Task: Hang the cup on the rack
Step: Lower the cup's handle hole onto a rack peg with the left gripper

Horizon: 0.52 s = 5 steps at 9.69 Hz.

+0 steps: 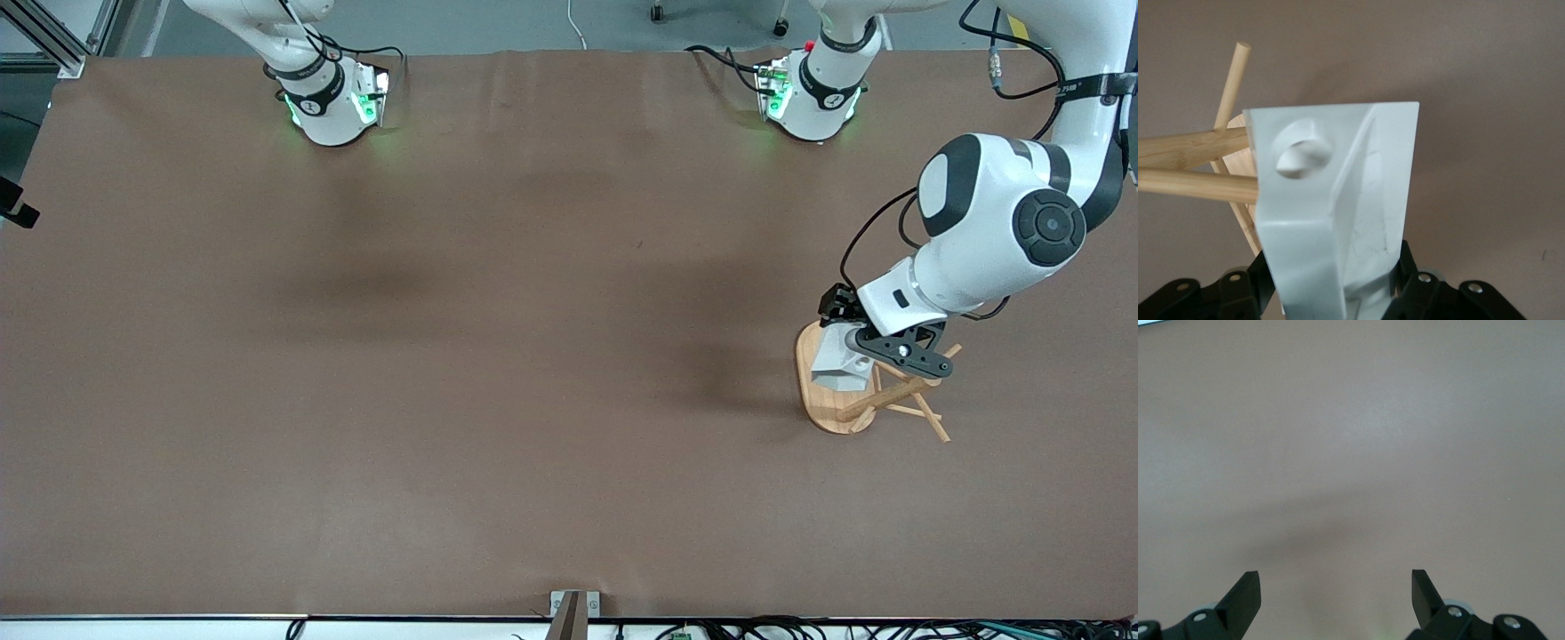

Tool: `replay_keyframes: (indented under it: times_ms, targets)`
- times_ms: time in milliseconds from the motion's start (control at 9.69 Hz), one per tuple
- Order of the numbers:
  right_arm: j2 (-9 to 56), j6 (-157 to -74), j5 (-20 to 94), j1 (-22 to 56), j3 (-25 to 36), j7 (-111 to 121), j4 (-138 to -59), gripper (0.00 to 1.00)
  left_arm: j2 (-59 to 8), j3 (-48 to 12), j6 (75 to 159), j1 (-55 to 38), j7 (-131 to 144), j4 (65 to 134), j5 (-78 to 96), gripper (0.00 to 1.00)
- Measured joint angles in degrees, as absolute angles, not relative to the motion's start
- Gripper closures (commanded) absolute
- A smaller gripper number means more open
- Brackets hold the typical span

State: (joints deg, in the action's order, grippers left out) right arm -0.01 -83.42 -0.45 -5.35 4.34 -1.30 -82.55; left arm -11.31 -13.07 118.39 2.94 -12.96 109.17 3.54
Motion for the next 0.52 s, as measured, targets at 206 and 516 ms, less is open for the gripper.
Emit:
replay_keyframes:
  times_ms: [206, 516]
  targets:
    - [0.0, -83.4, -0.4, -5.3, 4.3, -1.3, -82.5, 0.0, -11.4, -12.0, 118.7, 2.9, -13.0, 109.6, 3.5, 0.98]
    - [0.0, -83.4, -0.4, -5.3, 4.3, -1.3, -82.5, 0.0, -11.6, -11.1, 119.3, 2.9, -13.2, 109.6, 3.5, 0.64]
